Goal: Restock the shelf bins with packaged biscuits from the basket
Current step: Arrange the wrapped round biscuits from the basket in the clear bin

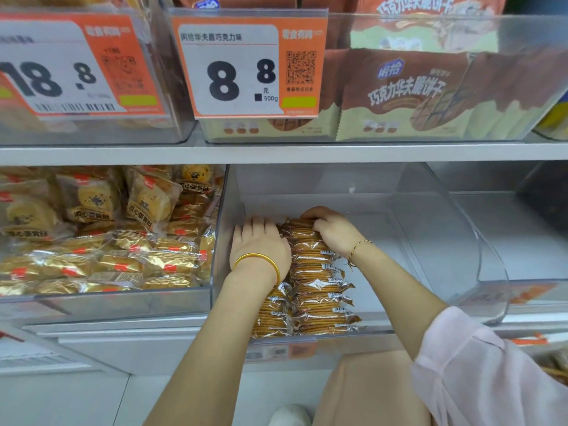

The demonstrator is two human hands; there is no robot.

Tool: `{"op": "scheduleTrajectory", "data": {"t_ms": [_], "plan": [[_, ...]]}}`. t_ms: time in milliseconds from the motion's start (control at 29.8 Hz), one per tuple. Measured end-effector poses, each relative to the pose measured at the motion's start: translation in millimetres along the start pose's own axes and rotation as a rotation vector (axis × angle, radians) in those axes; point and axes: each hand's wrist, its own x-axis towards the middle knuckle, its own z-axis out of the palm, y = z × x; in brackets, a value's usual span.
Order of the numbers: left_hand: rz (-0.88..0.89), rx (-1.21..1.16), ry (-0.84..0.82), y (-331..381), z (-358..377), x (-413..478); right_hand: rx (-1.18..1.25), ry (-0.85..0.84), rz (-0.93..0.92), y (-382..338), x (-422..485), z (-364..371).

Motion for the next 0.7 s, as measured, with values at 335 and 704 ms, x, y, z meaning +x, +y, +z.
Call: {"op": "scheduleTrajectory", "data": {"t_ms": [335, 704], "plan": [[-0.01, -0.001, -0.026, 4.0, 1.3, -9.5, -0.177, 0.022, -0.064, 2.7, 4.6, -4.0], [-0.025, 0.026, -0.054, 7.8, -0.5, -7.4, -0.039, -0.033, -0.023, -0.5, 4.7, 3.2]]}}
